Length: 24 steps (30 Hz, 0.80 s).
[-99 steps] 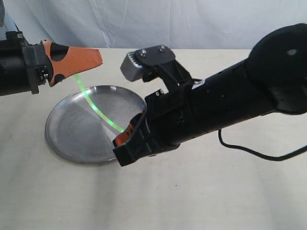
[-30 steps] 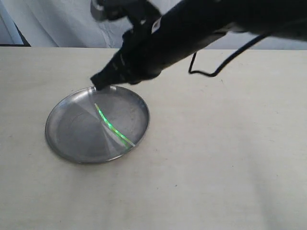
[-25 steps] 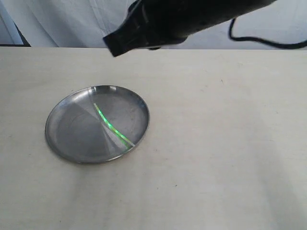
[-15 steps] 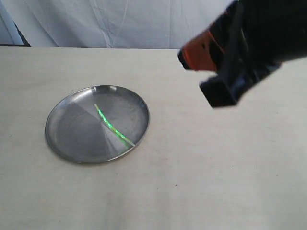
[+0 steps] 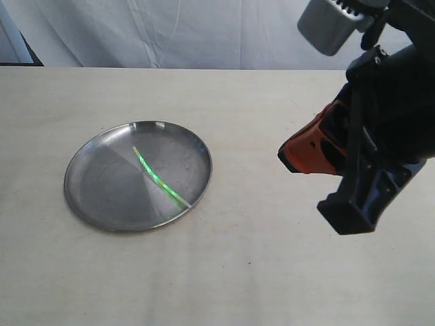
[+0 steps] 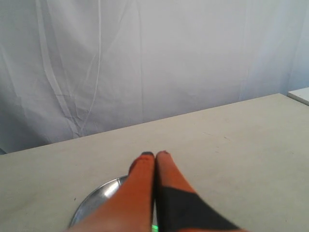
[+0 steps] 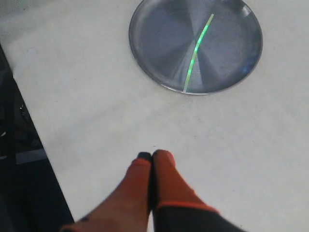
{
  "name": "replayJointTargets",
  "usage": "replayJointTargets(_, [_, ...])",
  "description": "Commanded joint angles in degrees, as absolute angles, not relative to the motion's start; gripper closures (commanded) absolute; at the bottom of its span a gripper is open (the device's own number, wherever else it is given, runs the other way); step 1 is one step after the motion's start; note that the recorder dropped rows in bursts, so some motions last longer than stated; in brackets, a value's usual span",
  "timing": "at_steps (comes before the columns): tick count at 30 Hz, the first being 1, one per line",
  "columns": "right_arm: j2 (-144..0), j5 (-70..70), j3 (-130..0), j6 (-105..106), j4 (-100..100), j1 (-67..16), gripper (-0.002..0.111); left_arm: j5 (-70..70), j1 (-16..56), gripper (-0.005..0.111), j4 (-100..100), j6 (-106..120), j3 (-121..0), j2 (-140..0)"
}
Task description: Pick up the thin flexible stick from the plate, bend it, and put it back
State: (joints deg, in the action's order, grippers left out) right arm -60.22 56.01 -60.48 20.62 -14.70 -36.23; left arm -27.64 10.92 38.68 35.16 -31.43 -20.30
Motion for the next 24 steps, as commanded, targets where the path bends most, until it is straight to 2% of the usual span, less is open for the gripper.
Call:
replayJointTargets(1, [-59.77,55.11,-60.3,20.53,-14.86,-36.0,0.107,-27.17,11.56,0.107,38.69,34.96,-31.2,-19.91])
replayJointTargets(13, [-59.77,55.11,-60.3,20.53,-14.86,-36.0,0.107,-26.06,10.87,0.107,39.98,34.49,-29.26,-19.66])
replayJointTargets(19, [-59.77,55.11,-60.3,20.53,-14.86,-36.0,0.107,-16.5,3.48,0.107,51.12,34.49,-15.47,-14.92])
replayJointTargets(24, [-59.77,55.13,-60.3,20.53,-15.11,-36.0,0.107,-9.04,0.55,0.107,50.88,34.64,-5.72,-11.0])
